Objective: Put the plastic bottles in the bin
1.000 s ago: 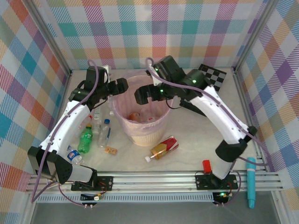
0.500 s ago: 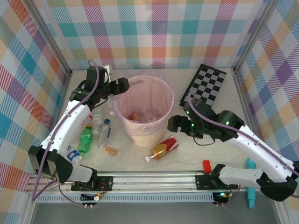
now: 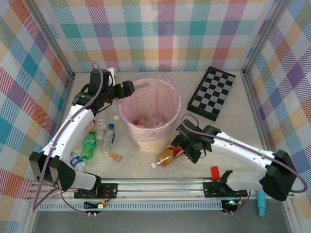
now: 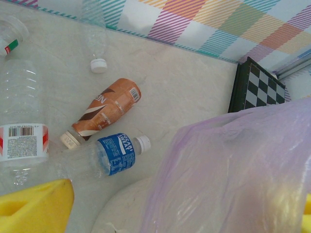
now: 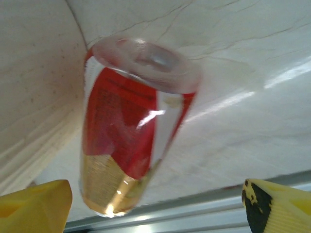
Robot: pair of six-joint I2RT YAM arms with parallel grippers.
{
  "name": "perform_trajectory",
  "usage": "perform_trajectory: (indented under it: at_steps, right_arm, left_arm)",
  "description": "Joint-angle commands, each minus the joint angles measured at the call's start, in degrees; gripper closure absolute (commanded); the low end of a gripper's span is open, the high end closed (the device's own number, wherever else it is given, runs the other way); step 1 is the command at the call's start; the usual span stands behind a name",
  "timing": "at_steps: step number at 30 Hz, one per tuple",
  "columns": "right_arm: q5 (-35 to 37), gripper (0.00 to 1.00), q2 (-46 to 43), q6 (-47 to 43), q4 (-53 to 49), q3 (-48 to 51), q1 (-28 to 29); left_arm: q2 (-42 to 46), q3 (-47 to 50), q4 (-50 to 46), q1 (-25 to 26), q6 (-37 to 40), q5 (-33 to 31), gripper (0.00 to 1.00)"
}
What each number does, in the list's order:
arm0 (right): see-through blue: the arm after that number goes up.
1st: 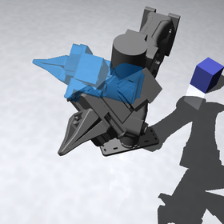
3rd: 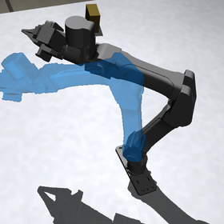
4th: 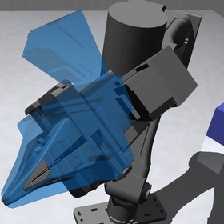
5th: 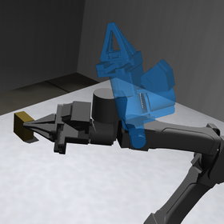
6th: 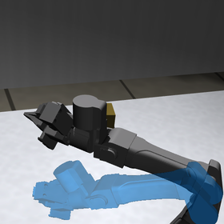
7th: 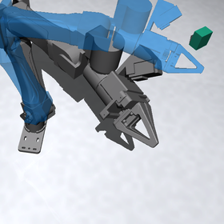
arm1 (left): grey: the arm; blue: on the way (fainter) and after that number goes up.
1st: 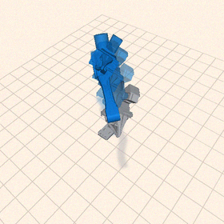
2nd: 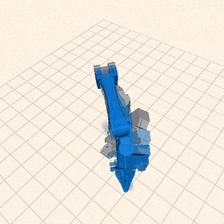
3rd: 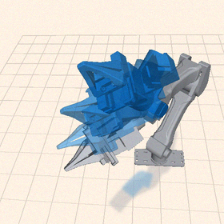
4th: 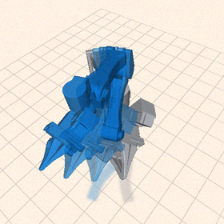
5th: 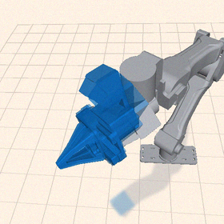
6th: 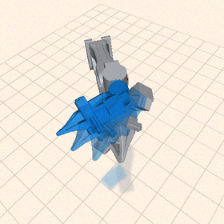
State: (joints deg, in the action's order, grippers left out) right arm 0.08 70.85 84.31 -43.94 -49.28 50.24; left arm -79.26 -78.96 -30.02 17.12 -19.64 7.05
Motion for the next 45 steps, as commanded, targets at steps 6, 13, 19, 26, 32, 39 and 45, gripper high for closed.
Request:
perform_trajectory:
  at_steps: [6, 13, 19, 26, 32, 39, 45]
  right_arm:
    - [-3.39, 0.08, 4.85, 10.67, 17.69, 6.1, 0.14]
    - [-3.1, 0.1, 7.56, 13.78, 20.6, 8.89, 0.12]
    - [-2.31, 0.15, 9.65, 14.52, 21.39, 10.59, 0.04]
    - [-2.72, 0.31, 9.35, 13.63, 21.17, 11.34, -1.57]
    - [-0.6, 0.4, 5.04, 9.3, 13.94, 9.59, -4.35]
    - [3.37, 0.5, 0.49, -11.01, -1.28, 3.12, -15.93]
    - [7.16, 0.6, -2.24, -26.39, -8.45, -2.73, -27.52]
  left_arm:
    - [-1.24, 1.97, -6.71, 0.27, 2.26, 0.69, 0.14]
    - [-2.12, 1.31, -6.93, 0.28, 2.43, 0.42, 0.14]
    - [-2.77, 1.24, -6.56, 0.23, 2.25, 0.41, 0.14]
    - [-2.72, 1.1, -6.63, 0.25, 2.02, -0.21, 0.14]
    - [-2.81, 0.86, -6.42, 0.21, 1.37, -0.19, 0.14]
    - [-3.75, -0.38, -7.01, 0.27, 1.09, -0.19, 0.14]
    - [-4.58, -2.39, -8.47, 0.28, 1.54, -2.59, 0.14]
